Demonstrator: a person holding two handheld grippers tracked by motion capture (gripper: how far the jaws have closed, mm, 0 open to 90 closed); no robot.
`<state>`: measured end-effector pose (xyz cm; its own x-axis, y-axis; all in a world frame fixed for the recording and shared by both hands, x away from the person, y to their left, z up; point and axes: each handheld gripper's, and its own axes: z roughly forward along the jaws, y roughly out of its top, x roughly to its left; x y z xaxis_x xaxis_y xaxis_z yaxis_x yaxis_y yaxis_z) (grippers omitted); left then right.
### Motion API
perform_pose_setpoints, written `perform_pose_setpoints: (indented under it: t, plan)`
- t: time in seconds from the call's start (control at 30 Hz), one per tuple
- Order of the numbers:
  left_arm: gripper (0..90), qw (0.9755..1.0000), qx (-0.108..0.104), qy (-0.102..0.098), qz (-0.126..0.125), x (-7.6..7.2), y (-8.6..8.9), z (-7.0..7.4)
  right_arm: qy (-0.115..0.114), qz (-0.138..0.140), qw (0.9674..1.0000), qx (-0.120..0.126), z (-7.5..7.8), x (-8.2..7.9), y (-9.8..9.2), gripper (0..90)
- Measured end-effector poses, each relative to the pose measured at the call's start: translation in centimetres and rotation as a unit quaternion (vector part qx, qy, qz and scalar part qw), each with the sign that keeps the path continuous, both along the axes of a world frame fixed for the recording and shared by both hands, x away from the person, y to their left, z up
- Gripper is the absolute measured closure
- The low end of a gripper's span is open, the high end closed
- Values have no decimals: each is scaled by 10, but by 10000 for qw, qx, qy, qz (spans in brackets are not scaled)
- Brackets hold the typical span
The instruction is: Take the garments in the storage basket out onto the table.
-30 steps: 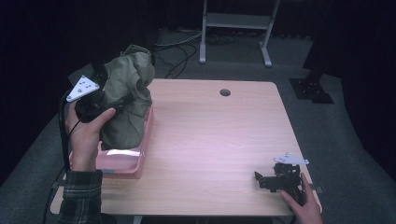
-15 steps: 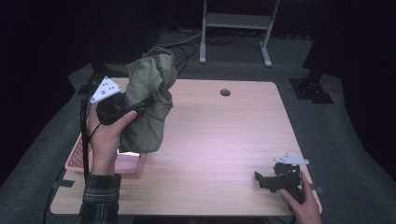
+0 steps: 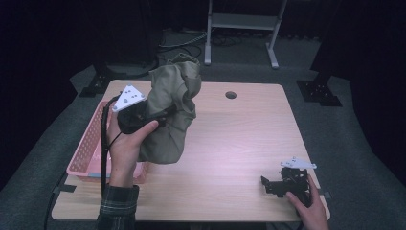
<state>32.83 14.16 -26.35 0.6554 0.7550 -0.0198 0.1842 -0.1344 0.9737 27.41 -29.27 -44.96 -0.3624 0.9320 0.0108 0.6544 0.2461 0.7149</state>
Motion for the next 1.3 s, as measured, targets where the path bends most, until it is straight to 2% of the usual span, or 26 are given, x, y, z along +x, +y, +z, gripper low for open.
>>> perform_pose_setpoints:
  t: [0.2,0.6,0.87,1.3]
  plan:
    - [459,9999,-28,11,-149,2,-22,-7,-2,2,10000,-3,0,0,0,0]
    - [460,9990,92,57,-438,7,-63,-21,-3,2,10000,-2,0,0,0,0]
    - [460,9983,131,249,-510,12,-80,-37,1,3,10000,-6,0,0,0,0]
    - [461,9968,175,583,-523,22,-105,-74,5,0,10000,-3,0,0,0,0]
